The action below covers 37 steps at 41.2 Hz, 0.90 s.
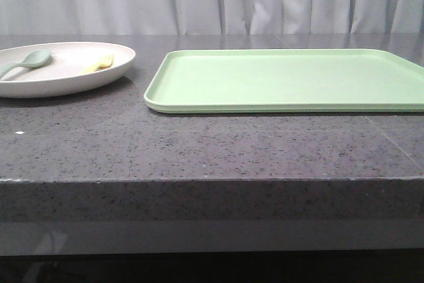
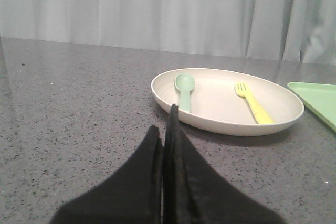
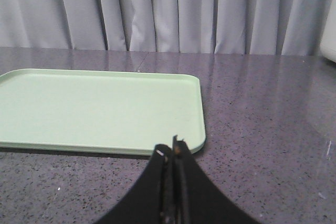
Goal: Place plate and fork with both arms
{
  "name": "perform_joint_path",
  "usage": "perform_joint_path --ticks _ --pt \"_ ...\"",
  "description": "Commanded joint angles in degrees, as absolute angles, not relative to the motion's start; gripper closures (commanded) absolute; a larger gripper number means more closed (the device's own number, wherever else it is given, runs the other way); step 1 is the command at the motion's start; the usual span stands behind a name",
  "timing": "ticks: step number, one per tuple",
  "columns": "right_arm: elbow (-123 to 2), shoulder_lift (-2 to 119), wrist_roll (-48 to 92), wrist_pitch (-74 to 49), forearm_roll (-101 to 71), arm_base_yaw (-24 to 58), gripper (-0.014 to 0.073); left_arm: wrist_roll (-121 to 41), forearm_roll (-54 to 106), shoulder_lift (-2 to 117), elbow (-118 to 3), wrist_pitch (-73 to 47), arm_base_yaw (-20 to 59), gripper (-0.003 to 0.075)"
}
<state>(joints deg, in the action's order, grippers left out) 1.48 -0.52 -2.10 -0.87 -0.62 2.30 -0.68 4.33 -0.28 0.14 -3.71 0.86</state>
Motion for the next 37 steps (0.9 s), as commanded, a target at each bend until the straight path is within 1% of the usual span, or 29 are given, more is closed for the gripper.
perform_joint_path --ticks 1,8,12,17,21,28,37 --pt "1.25 -1.63 -2.19 3.97 0.00 1.87 0.0661 -0.69 4.81 -1.61 0.64 1.14 1.23 0.0741" --pt "1.25 -1.63 -2.19 3.97 0.00 1.87 0.0661 -0.69 4.81 -1.61 0.64 1.13 1.23 0.0741" --pt "1.15 -1.63 -2.19 6.16 0.00 1.87 0.0661 -0.69 4.81 -1.61 0.52 1.62 1.23 0.0741" --pt "-2.61 -1.63 -2.19 6.14 0.00 1.87 0.0661 -0.69 4.92 -1.61 -2.64 0.96 1.23 0.0741" --pt "-8.54 -1.63 -2.19 3.30 0.00 1.87 0.0661 -0.69 4.92 -1.35 -8.64 -0.98 1.23 0.0741" --pt "-21.08 0.94 -2.19 -5.82 1.11 1.87 0.0661 -0.69 4.92 0.65 -23.57 -10.04 1.23 0.0741" --pt "-36.63 11.43 -2.19 -20.07 2.24 1.87 0.0661 -0.69 4.92 11.83 -42.16 -26.16 1.23 0.0741"
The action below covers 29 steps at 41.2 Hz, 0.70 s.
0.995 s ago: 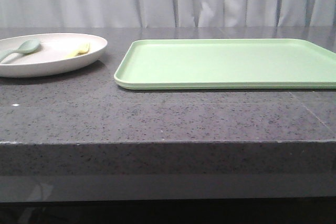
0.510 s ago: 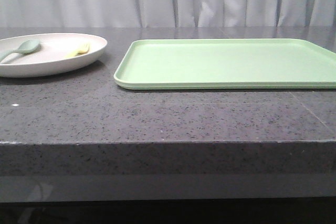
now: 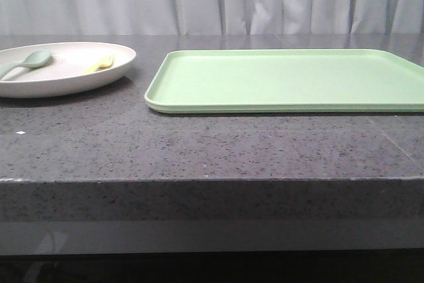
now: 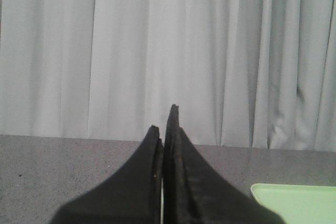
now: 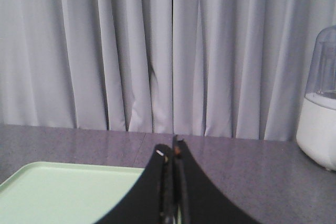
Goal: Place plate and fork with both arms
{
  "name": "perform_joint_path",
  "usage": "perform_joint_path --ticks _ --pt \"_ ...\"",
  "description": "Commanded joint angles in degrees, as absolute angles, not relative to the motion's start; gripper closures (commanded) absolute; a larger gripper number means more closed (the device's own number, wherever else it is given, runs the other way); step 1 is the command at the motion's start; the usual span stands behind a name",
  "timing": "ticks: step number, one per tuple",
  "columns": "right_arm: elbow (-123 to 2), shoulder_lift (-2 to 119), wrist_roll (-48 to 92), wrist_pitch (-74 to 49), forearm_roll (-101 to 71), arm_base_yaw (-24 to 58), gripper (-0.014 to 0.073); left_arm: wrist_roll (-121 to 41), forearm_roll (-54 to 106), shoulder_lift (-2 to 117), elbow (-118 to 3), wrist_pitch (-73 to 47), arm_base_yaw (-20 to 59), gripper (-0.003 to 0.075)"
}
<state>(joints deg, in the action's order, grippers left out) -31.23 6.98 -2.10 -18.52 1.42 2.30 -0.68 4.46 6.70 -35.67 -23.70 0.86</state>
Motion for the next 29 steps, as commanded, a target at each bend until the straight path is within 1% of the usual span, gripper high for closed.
perform_joint_path --ticks 1,4,8,18,29 --pt "-38.06 12.79 -2.19 -21.22 2.24 1.87 0.0661 -0.69 4.92 13.47 -44.11 -28.24 1.23 0.0741" --pt "-41.09 16.05 -2.19 -24.56 2.24 1.87 0.0661 -0.69 4.92 17.29 -48.48 -33.19 1.23 0.0741" --pt "-42.36 20.22 -2.19 -26.99 2.24 1.87 0.0661 -0.69 4.92 22.01 -50.85 -36.48 1.23 0.0741" --pt "-42.29 27.22 -2.19 -33.32 2.24 1.87 0.0661 -0.69 4.92 29.04 -50.63 -37.97 1.23 0.0741" --pt "-42.25 29.59 -2.19 -33.98 2.24 1.87 0.0661 -0.69 4.92 32.18 -50.63 -38.10 1.23 0.0741"
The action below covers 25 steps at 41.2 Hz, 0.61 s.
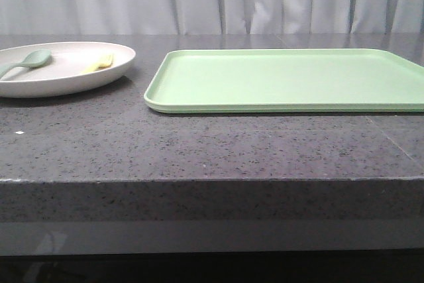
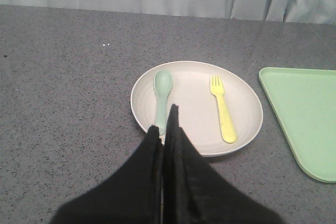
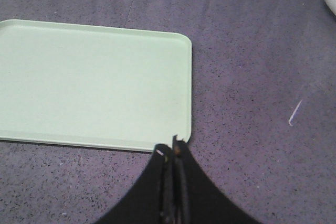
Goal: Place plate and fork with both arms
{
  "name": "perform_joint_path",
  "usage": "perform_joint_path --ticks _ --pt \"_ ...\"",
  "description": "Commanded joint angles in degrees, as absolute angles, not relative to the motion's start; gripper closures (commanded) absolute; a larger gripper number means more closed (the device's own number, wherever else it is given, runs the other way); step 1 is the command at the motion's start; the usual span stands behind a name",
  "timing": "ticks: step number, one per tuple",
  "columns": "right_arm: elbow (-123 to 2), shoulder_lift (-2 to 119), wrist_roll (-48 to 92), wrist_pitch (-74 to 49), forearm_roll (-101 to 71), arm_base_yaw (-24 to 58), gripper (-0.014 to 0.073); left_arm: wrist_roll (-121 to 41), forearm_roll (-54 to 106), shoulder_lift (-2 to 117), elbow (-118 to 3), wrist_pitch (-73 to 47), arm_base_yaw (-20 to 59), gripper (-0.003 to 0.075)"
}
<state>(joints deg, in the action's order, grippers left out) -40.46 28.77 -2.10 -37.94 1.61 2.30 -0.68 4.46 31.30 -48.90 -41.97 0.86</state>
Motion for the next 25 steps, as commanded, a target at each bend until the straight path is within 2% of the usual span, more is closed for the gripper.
perform_joint_path --ticks 1,19,21,23,25 --pt "-42.25 29.59 -2.19 -33.98 2.24 1.87 0.0661 -0.69 4.92 32.29 -50.63 -38.10 1.23 0.0741" --pt "-42.25 29.59 -2.19 -33.92 2.24 1.87 0.0649 -0.69 4.73 32.39 -50.63 -37.51 1.23 0.0739" --pt "-42.25 29.59 -2.19 -33.98 2.24 1.87 0.0598 -0.69 4.54 32.39 -50.63 -37.51 1.23 0.0733" --pt "-42.25 29.59 -2.19 -33.97 2.24 1.87 0.0475 -0.69 4.29 32.39 -50.63 -37.51 1.23 0.0696" --pt "-42.25 29.59 -2.19 -33.97 2.24 1.87 0.0356 -0.69 4.29 32.39 -50.63 -37.61 1.23 0.0625"
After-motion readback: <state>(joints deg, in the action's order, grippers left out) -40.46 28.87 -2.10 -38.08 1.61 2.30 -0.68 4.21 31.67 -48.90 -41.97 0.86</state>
